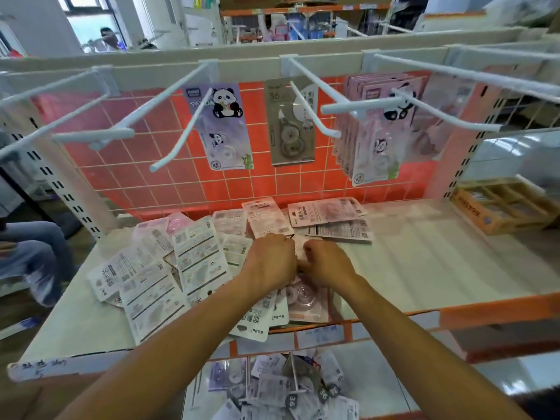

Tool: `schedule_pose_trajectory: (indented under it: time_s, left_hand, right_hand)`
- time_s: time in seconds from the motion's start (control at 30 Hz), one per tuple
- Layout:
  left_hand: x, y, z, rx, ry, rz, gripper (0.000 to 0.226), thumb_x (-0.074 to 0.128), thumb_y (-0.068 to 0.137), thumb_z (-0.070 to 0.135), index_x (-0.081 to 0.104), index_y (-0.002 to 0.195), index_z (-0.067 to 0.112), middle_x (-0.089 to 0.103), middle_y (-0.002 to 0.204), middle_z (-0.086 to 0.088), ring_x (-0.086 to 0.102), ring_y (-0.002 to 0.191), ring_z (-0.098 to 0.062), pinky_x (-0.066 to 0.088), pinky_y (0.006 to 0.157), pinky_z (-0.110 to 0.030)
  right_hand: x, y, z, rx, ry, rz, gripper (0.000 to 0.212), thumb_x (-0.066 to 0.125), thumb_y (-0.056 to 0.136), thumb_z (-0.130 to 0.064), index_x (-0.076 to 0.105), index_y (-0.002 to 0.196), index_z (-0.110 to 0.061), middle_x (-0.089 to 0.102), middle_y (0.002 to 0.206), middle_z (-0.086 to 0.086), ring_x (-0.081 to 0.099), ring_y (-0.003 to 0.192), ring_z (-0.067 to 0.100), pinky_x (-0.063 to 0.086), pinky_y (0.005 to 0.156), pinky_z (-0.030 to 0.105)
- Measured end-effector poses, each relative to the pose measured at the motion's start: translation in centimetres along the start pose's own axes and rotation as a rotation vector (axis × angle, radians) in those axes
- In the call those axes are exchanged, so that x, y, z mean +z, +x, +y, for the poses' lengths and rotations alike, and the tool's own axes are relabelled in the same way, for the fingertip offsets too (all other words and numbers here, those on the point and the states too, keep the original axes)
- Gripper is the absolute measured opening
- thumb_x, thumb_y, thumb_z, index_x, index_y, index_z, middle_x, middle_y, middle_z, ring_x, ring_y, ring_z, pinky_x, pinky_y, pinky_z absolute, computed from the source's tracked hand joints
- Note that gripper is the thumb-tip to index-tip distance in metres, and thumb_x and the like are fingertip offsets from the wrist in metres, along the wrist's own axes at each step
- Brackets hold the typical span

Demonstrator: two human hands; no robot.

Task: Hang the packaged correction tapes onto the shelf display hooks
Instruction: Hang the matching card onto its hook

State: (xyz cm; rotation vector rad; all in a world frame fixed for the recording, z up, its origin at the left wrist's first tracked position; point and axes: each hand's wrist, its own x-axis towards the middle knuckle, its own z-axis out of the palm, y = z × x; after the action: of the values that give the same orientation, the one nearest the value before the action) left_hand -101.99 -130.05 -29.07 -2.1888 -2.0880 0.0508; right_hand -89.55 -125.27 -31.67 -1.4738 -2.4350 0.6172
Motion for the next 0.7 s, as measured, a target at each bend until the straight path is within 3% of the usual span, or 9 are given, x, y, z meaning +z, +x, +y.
schedule_pose_trajectory:
  time_s: [0.17, 0.27, 0.4, 0.5, 0.6, 0.7]
  left_hand:
    - [0.6, -0.5, 0.2, -0.001, 0.017, 0.038, 0.022, 0.051, 0.088, 0.023, 0.061, 0.102, 0.01, 0.064, 0.105, -0.01, 0.057, 0.098, -0.028, 0.042, 0.073, -0.036]
    - [0.9, -0.5, 0.3, -0.004, -0.028, 0.067, 0.027, 0.048, 0.091, 0.025, 0.058, 0.112, 0.011, 0.062, 0.112, -0.009, 0.056, 0.104, -0.028, 0.043, 0.08, -0.036]
    - [0.9, -0.5, 0.2, 0.003, -0.11, 0.125, 0.033, 0.046, 0.093, 0.026, 0.055, 0.121, 0.013, 0.062, 0.115, -0.007, 0.056, 0.105, -0.026, 0.044, 0.085, -0.036]
    - [0.9, -0.7, 0.2, -0.022, -0.178, 0.153, 0.041, 0.05, 0.093, 0.026, 0.05, 0.132, 0.011, 0.06, 0.124, -0.008, 0.055, 0.112, -0.026, 0.044, 0.09, -0.036]
    - [0.9, -0.6, 0.3, -0.048, -0.25, 0.154, 0.045, 0.05, 0.095, 0.031, 0.047, 0.136, 0.012, 0.058, 0.128, -0.007, 0.053, 0.117, -0.025, 0.045, 0.092, -0.037]
    - [0.5, -0.5, 0.7, -0.082, -0.364, 0.146, 0.048, 0.049, 0.096, 0.036, 0.045, 0.138, 0.012, 0.058, 0.131, -0.008, 0.053, 0.119, -0.026, 0.046, 0.094, -0.037]
  right_hand:
    - [-0.3, -0.4, 0.9, -0.026, -0.046, -0.031, 0.045, 0.066, 0.081, -0.045, 0.031, 0.061, -0.026, 0.042, 0.067, -0.006, 0.044, 0.071, 0.019, 0.021, 0.047, 0.026]
    - [-1.1, -0.6, 1.5, -0.036, -0.063, -0.061, 0.038, 0.064, 0.085, -0.039, 0.038, 0.062, -0.023, 0.051, 0.071, -0.002, 0.047, 0.071, 0.021, 0.025, 0.048, 0.028]
    - [-2.3, -0.5, 2.7, -0.021, -0.115, -0.044, 0.015, 0.055, 0.087, -0.021, 0.064, 0.076, -0.016, 0.067, 0.086, 0.008, 0.059, 0.076, 0.027, 0.035, 0.055, 0.029]
    - [-4.1, -0.5, 3.3, 0.05, -0.06, -0.027, 0.018, 0.053, 0.085, -0.012, 0.07, 0.083, -0.018, 0.068, 0.086, 0.008, 0.06, 0.078, 0.026, 0.04, 0.059, 0.028]
    - [-6.2, -0.9, 3.6, 0.1, 0.064, 0.101, 0.021, 0.049, 0.086, -0.006, 0.06, 0.071, -0.017, 0.056, 0.074, 0.007, 0.051, 0.071, 0.026, 0.033, 0.057, 0.029]
    - [-7.0, -0.9, 3.9, 0.149, 0.43, 0.191, 0.029, 0.048, 0.086, -0.003, 0.04, 0.061, -0.014, 0.04, 0.059, 0.002, 0.035, 0.056, 0.016, 0.023, 0.052, 0.029]
